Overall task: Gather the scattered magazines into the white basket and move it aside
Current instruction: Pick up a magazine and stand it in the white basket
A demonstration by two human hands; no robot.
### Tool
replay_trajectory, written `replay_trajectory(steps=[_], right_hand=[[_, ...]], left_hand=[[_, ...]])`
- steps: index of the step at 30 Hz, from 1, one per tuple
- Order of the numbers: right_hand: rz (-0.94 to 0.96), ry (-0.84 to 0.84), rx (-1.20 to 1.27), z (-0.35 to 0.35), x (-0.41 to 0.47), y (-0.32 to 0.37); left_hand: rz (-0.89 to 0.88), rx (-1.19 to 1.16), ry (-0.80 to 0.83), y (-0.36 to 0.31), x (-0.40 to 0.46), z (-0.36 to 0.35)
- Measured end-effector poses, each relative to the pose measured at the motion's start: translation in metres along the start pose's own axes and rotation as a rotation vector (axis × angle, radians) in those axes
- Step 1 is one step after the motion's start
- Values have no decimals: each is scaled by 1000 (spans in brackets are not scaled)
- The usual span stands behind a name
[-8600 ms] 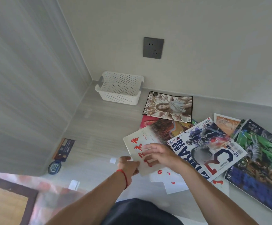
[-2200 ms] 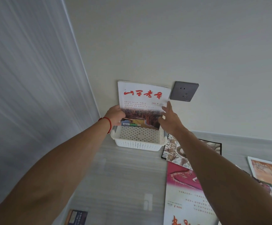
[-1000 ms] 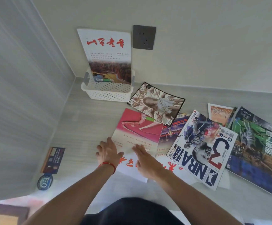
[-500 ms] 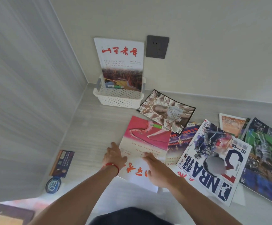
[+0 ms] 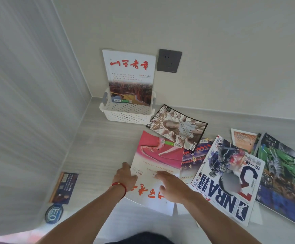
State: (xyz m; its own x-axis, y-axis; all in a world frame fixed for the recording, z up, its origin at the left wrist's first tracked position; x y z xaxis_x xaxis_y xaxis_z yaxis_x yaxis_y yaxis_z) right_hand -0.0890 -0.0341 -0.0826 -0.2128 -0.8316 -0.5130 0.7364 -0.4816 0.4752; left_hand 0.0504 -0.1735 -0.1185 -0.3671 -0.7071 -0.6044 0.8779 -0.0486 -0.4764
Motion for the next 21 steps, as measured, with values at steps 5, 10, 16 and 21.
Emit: replay_trajectory(steps=[5, 10, 16, 21], right_hand=[[52, -130, -48, 32, 2, 17], [315, -494, -247, 90, 12, 77], [296, -395, -249, 152, 30, 129], [138, -420, 305, 196, 29, 113]], left_hand=[[-236, -96, 73, -16, -19, 27], [-547, 181, -15, -52, -36, 101], [-781, 347, -148, -116, -65, 193], [-599, -327, -711, -71, -59, 266]])
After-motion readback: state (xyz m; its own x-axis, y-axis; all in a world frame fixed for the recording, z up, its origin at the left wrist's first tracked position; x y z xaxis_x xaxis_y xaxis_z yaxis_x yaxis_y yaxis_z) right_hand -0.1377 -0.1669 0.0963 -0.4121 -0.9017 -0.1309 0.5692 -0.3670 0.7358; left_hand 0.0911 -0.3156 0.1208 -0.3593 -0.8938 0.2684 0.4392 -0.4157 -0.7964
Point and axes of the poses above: each hand's wrist, its own x-axis towards the middle knuckle, its own z-axis out of the back of the hand, y = z × x, the point moved 8 cm from there along x, towards the middle knuckle, and after that the axes turned 1 degree about -y, right-handed, at the moved point
